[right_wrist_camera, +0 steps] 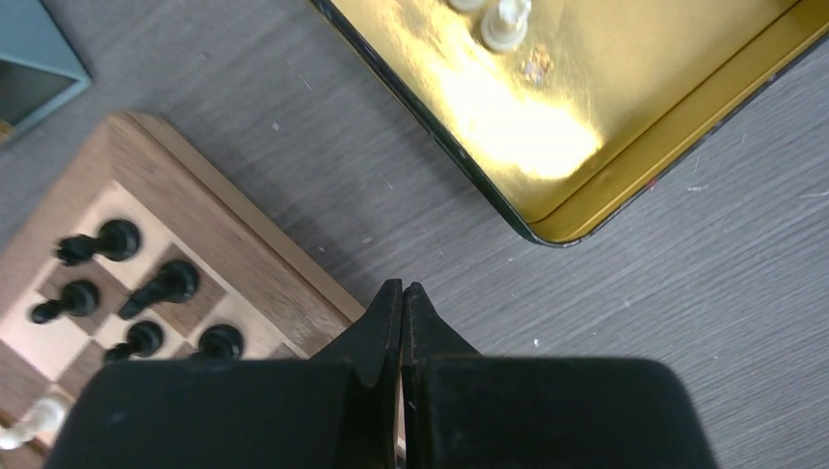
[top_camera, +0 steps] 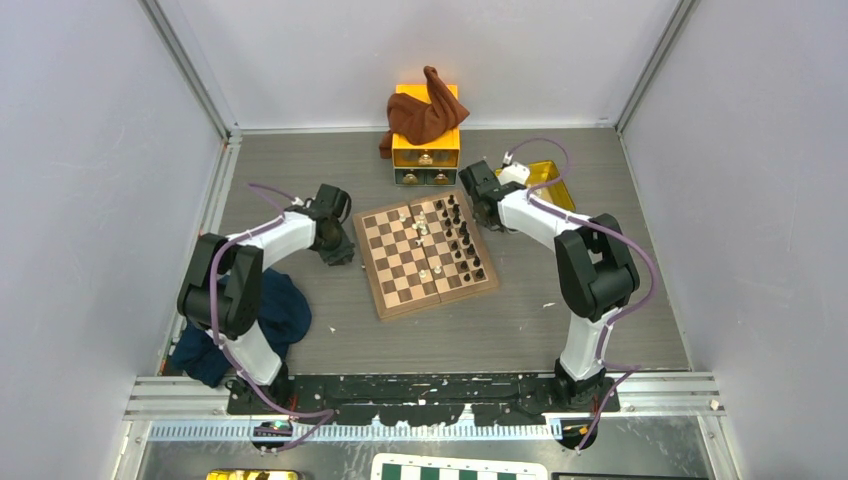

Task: Set up the chess pieces on the board
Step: Adjust the chessboard at the center of the board.

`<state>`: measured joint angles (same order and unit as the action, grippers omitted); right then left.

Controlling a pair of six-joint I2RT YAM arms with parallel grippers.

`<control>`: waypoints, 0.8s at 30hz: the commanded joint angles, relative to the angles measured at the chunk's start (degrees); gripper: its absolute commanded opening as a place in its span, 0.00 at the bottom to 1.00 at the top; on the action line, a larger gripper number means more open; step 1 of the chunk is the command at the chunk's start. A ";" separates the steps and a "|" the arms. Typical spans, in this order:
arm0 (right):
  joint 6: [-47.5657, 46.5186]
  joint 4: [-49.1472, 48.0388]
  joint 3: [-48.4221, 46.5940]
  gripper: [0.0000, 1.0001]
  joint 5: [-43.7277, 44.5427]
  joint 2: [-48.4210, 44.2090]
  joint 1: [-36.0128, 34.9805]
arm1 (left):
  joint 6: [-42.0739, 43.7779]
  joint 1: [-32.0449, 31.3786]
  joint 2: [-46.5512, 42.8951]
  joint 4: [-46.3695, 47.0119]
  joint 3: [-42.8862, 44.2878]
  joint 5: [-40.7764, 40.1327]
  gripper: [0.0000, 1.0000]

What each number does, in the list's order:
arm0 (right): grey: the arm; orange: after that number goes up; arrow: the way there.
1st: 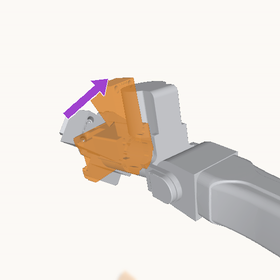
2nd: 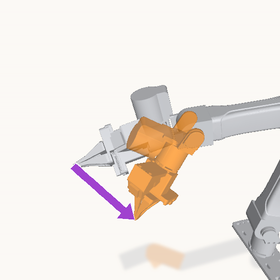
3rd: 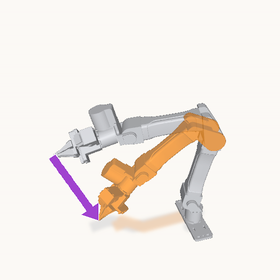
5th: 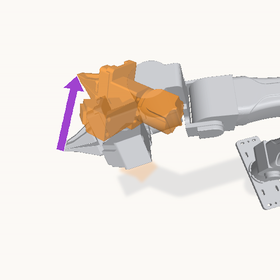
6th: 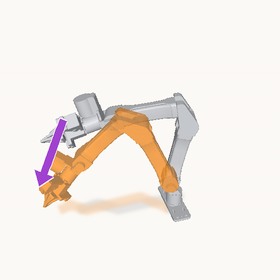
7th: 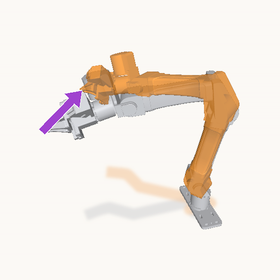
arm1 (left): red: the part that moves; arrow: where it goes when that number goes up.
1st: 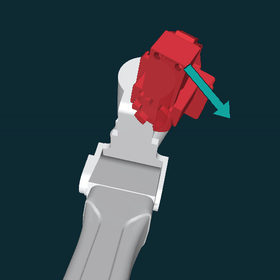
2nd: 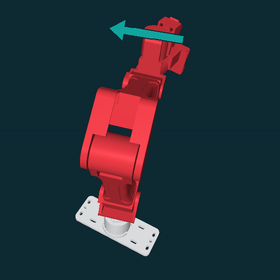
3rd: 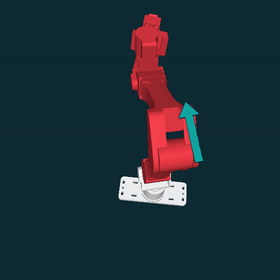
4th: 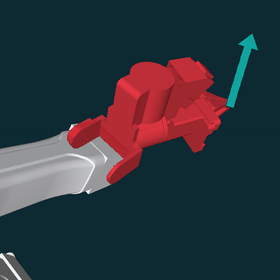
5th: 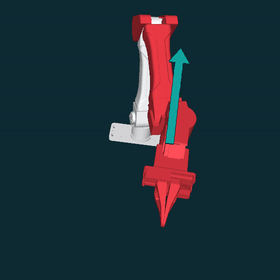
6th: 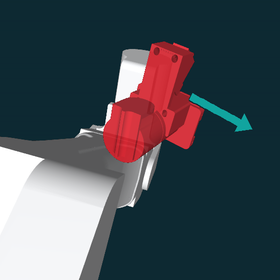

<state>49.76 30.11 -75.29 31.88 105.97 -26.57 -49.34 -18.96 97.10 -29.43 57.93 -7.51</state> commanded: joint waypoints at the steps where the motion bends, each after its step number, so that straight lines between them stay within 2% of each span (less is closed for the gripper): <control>1: -0.87 -5.25 3.40 0.01 -2.37 -3.21 -0.30 | -0.74 0.06 2.04 3.19 2.80 2.47 0.21; 14: 3.02 -10.94 12.76 0.01 -9.26 -6.28 -0.48 | -0.78 0.02 3.97 4.99 3.50 6.04 0.18; 24: 6.28 -12.88 18.53 0.01 -11.00 -10.42 -1.09 | 1.35 -1.37 4.24 4.80 3.98 6.88 0.17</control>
<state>53.41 20.12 -58.28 22.76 99.15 -26.63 -49.15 -19.18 100.66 -25.30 60.73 -1.65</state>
